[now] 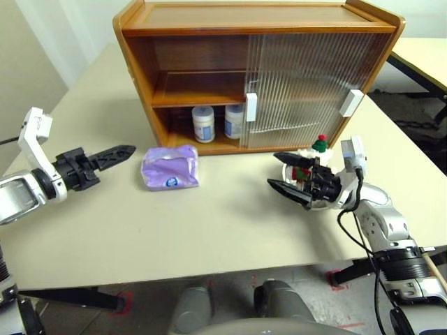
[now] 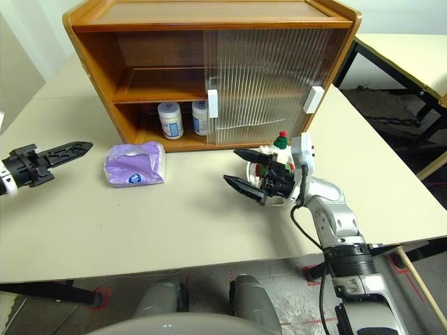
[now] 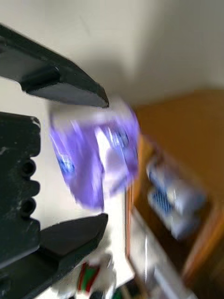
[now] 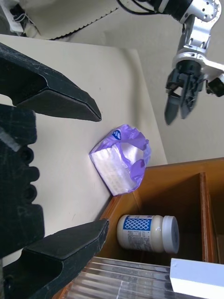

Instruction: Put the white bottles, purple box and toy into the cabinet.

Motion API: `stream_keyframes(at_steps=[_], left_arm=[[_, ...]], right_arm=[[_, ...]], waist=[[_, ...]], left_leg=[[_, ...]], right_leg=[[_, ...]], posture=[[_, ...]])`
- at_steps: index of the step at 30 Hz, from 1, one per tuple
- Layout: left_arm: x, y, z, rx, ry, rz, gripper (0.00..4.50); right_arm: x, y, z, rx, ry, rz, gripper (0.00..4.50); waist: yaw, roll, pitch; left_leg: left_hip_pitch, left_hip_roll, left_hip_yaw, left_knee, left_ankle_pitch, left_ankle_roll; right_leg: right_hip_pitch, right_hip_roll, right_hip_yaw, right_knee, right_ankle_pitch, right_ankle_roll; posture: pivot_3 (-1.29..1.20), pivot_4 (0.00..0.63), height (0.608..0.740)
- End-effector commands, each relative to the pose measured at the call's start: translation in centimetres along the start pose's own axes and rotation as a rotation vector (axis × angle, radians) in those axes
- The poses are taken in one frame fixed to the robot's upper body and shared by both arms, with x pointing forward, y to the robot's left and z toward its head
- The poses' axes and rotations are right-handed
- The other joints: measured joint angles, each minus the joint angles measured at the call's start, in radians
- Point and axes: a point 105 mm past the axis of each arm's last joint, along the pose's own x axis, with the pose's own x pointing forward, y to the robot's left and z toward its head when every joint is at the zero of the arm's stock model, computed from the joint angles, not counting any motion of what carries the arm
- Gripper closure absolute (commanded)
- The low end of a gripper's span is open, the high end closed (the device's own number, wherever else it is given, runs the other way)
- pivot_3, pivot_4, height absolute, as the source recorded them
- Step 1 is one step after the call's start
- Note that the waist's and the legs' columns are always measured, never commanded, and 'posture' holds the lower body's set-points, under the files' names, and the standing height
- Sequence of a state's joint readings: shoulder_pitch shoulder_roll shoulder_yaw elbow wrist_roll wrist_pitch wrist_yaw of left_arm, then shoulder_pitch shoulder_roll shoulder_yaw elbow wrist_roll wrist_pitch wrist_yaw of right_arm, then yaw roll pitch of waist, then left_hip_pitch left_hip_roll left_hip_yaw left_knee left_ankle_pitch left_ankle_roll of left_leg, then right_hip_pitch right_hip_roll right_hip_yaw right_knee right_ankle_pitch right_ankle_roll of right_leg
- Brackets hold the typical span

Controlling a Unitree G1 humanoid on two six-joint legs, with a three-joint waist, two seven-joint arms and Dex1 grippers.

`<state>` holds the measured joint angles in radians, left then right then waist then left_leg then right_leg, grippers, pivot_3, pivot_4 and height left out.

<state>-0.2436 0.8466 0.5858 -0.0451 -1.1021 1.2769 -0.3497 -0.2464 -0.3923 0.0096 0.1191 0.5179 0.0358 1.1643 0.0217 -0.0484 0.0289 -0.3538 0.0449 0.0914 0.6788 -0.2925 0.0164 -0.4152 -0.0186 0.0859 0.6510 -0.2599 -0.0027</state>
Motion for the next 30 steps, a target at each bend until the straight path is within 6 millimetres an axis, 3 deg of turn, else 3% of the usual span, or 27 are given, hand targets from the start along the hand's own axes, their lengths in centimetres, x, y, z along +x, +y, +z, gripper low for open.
stream_keyframes(at_steps=[1, 13, 17, 26, 30], left_arm=[[1.8, 0.8, -1.9, -0.022, 0.062, 0.008, 0.03], [7.4, 2.6, -6.5, -0.175, 0.128, -0.026, 0.03], [8.0, 2.6, -7.2, -0.195, 0.132, -0.051, 0.99], [6.2, 0.9, -5.8, -0.237, 0.065, -0.188, 4.47], [5.4, -0.9, -4.2, -0.270, 0.001, -0.276, 4.47]], right_arm=[[0.1, 0.3, -0.2, 0.001, 0.009, 0.003, 0.00], [-0.2, 0.1, -0.1, -0.008, 0.014, -0.012, 0.00], [-0.2, 0.0, 0.1, -0.014, 0.015, -0.013, 0.00], [0.0, -0.2, 0.4, -0.023, 0.018, 0.000, 0.00], [0.1, -0.4, 0.6, -0.026, 0.017, 0.005, 0.00]], waist=[[-0.001, 0.000, 0.000], [-0.007, 0.000, 0.000], [-0.006, -0.001, 0.000], [-0.009, -0.002, 0.000], [-0.006, -0.002, 0.000]], left_leg=[[0.000, 0.000, 0.000, 0.000, 0.000, 0.000], [-0.001, 0.001, 0.002, -0.001, -0.001, -0.001], [-0.002, 0.001, 0.001, -0.001, -0.001, -0.001], [-0.002, 0.001, 0.001, 0.000, -0.001, -0.001], [-0.002, 0.002, 0.001, 0.000, 0.000, -0.001]], right_leg=[[0.000, 0.000, 0.000, 0.000, 0.000, 0.000], [-0.003, 0.001, 0.001, 0.002, 0.001, -0.001], [-0.004, 0.002, 0.001, 0.002, 0.001, -0.001], [-0.005, 0.001, 0.001, 0.003, 0.001, -0.001], [-0.006, 0.001, 0.001, 0.004, 0.001, -0.001]], posture=[[0.13, 0.000, 0.740], [0.11, 0.000, 0.740], [0.11, 0.000, 0.740], [0.12, 0.000, 0.740], [0.13, 0.000, 0.740]])
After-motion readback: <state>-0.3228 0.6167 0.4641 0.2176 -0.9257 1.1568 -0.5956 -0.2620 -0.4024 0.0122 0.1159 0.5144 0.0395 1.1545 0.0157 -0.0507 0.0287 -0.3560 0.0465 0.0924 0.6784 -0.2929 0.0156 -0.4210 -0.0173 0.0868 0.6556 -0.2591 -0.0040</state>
